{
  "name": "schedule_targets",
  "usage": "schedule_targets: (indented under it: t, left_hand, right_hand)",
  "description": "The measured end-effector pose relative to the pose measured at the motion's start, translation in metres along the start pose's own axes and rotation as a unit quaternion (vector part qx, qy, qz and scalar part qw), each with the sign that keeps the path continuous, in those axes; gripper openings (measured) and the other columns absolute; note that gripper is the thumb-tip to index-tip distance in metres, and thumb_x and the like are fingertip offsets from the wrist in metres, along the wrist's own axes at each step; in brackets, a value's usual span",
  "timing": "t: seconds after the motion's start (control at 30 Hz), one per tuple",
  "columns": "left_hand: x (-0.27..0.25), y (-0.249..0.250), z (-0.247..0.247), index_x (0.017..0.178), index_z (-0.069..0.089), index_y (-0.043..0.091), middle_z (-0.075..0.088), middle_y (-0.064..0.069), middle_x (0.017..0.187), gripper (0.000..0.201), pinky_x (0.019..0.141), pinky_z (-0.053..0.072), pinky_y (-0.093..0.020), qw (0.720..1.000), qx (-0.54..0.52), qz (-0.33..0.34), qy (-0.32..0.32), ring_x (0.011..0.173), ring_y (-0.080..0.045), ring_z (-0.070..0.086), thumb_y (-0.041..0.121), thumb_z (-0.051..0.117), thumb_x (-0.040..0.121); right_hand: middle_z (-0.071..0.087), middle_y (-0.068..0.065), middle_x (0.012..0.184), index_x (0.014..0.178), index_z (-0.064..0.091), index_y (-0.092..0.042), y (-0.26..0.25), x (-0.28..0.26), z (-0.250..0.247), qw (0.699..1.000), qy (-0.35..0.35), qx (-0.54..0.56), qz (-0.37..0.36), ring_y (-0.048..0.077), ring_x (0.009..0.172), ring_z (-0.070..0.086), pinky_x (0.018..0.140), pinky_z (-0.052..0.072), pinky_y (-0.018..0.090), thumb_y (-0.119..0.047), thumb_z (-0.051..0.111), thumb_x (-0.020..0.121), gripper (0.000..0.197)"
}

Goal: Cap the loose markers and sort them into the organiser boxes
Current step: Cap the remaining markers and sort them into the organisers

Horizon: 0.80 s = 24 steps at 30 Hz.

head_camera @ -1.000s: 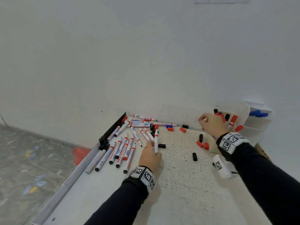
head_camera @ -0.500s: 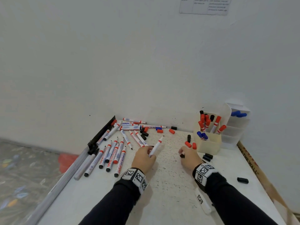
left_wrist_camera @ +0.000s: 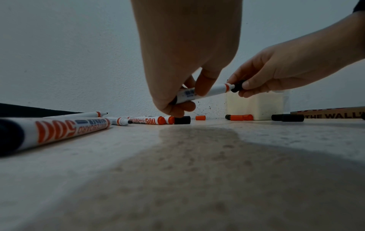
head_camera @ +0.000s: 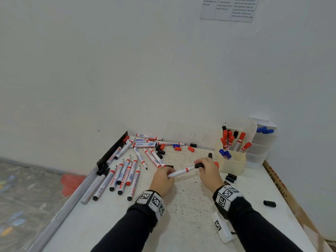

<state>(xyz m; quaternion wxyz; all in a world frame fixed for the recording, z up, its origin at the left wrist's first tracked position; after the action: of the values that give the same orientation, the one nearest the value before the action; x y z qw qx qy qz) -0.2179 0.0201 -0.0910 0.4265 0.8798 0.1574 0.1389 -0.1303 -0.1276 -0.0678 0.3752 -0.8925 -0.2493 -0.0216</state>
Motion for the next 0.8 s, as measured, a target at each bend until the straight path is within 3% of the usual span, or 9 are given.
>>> schedule_targets:
  t: [0.13, 0.2, 0.3, 0.37, 0.47, 0.63, 0.8]
  left_hand:
    - [-0.002, 0.002, -0.001, 0.116, 0.058, 0.009, 0.048, -0.002, 0.104, 0.03, 0.08, 0.032, -0.017, 1.0, 0.002, 0.009, -0.016, 0.092, -0.01, 0.042, 0.002, 0.046, 0.09]
    - [-0.002, 0.004, 0.0, 0.117, 0.058, 0.009, 0.051, -0.006, 0.11, 0.031, 0.079, 0.033, -0.018, 0.999, 0.001, 0.012, -0.037, 0.092, -0.011, 0.043, 0.003, 0.045, 0.09]
    - [-0.003, 0.005, 0.0, 0.115, 0.059, 0.013, 0.052, -0.003, 0.104, 0.026, 0.069, 0.036, -0.017, 0.999, -0.029, 0.008, -0.039, 0.087, -0.012, 0.047, 0.011, 0.051, 0.09]
    - [-0.005, 0.004, 0.0, 0.108, 0.059, 0.017, 0.052, 0.002, 0.095, 0.024, 0.062, 0.034, -0.012, 0.998, -0.037, 0.027, -0.041, 0.079, -0.007, 0.047, 0.021, 0.063, 0.085]
    - [-0.006, 0.004, 0.001, 0.103, 0.061, 0.017, 0.051, 0.01, 0.079, 0.021, 0.058, 0.033, -0.011, 0.997, -0.039, 0.027, -0.064, 0.068, 0.001, 0.045, 0.025, 0.066, 0.084]
    - [-0.007, 0.006, 0.004, 0.089, 0.062, 0.017, 0.05, 0.005, 0.068, 0.019, 0.059, 0.036, -0.021, 0.987, -0.018, 0.051, -0.149, 0.057, -0.006, 0.042, 0.031, 0.05, 0.094]
    - [-0.014, 0.009, 0.005, 0.073, 0.053, 0.018, 0.042, 0.006, 0.056, 0.034, 0.036, 0.025, -0.016, 0.95, -0.175, -0.074, -0.248, 0.037, -0.006, 0.029, 0.04, 0.043, 0.096]
  right_hand:
    - [0.053, 0.0, 0.105, 0.112, 0.058, -0.008, 0.003, -0.002, 0.0, 0.999, -0.028, 0.042, 0.015, 0.012, 0.101, 0.049, 0.097, 0.041, 0.025, 0.003, 0.046, 0.091, 0.027]
    - [0.055, -0.002, 0.102, 0.114, 0.056, -0.011, 0.004, -0.004, 0.001, 0.995, -0.036, 0.089, 0.026, 0.011, 0.096, 0.053, 0.091, 0.044, 0.023, 0.001, 0.047, 0.091, 0.027]
    - [0.056, -0.002, 0.078, 0.094, 0.056, -0.018, 0.001, -0.006, 0.0, 0.99, -0.021, 0.133, 0.043, 0.008, 0.065, 0.049, 0.06, 0.042, 0.014, -0.015, 0.047, 0.095, 0.01]
    - [0.046, -0.001, 0.063, 0.072, 0.049, -0.018, -0.002, -0.005, -0.001, 0.992, -0.015, 0.118, 0.048, 0.01, 0.054, 0.039, 0.05, 0.033, 0.017, -0.028, 0.041, 0.097, 0.029]
    - [0.032, -0.001, 0.057, 0.057, 0.038, -0.016, -0.01, -0.007, -0.002, 0.995, -0.018, 0.081, 0.062, 0.01, 0.052, 0.032, 0.05, 0.026, 0.022, -0.036, 0.033, 0.099, 0.046]
    - [0.031, -0.001, 0.056, 0.055, 0.037, -0.015, -0.012, -0.005, -0.001, 0.994, -0.025, 0.069, 0.083, 0.013, 0.053, 0.032, 0.052, 0.026, 0.026, -0.035, 0.033, 0.099, 0.049]
    - [0.03, -0.002, 0.056, 0.058, 0.036, -0.017, -0.014, -0.006, -0.003, 0.993, -0.05, 0.103, 0.04, 0.011, 0.052, 0.029, 0.051, 0.025, 0.023, -0.029, 0.034, 0.1, 0.043]
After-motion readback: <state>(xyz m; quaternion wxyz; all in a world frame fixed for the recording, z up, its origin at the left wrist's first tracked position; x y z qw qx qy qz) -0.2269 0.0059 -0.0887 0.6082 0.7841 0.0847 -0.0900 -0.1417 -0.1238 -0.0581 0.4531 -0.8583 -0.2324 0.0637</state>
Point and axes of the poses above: each hand's wrist, its own x-axis towards the middle knuckle, its own z-axis out of the palm, y = z × x, the point moved 2 cm from there along x, towards the middle knuckle
